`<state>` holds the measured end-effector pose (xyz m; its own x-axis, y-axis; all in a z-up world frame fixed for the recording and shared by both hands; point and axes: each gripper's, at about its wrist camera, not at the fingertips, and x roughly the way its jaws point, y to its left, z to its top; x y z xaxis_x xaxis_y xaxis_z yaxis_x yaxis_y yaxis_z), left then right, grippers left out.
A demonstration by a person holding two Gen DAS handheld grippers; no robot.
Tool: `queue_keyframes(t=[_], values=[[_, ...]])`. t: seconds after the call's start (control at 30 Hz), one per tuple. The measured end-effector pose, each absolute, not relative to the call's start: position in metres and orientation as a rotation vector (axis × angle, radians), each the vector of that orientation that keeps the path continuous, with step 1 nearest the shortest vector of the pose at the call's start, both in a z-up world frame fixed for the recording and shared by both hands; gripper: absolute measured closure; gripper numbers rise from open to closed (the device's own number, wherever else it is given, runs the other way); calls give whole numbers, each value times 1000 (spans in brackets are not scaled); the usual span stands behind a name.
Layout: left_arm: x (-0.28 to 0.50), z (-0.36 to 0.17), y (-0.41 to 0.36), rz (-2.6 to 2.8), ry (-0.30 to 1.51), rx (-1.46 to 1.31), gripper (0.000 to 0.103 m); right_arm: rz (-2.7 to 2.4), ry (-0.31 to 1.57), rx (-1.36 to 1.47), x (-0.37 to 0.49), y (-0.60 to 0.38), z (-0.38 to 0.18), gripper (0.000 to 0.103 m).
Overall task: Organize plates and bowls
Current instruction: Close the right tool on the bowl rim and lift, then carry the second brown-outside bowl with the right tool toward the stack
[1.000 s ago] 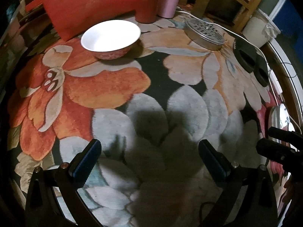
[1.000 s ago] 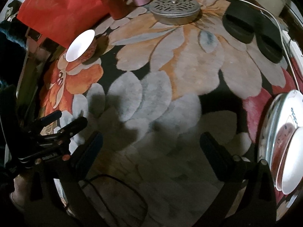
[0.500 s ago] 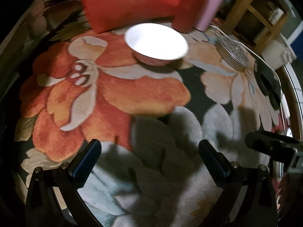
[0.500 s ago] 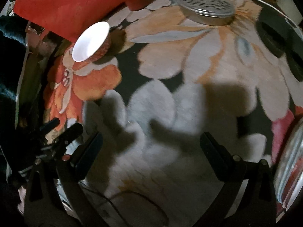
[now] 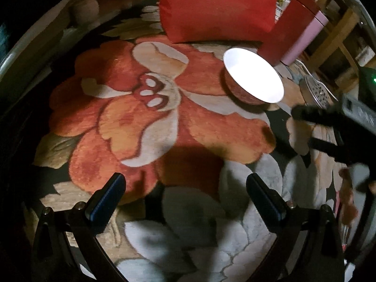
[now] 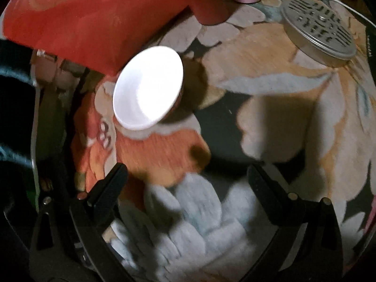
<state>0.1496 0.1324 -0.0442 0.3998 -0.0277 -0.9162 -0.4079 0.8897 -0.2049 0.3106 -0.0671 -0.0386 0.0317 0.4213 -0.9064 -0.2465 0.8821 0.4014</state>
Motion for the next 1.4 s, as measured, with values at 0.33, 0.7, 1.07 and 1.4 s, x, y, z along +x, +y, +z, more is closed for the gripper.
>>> queue_keyframes(t=[0.33, 0.7, 1.07, 1.4], values=[[146, -43, 147, 267, 1130, -465, 1, 416, 1468, 347, 352, -50, -61, 13], [144, -50, 150, 269, 1144, -479, 1, 450, 1544, 301, 362, -23, -83, 85], [149, -53, 140, 215, 1152, -499, 1, 885, 1689, 86, 314, -25, -82, 89], [165, -89, 121, 138, 1266, -563, 37, 960, 1687, 24, 279, -31, -83, 87]])
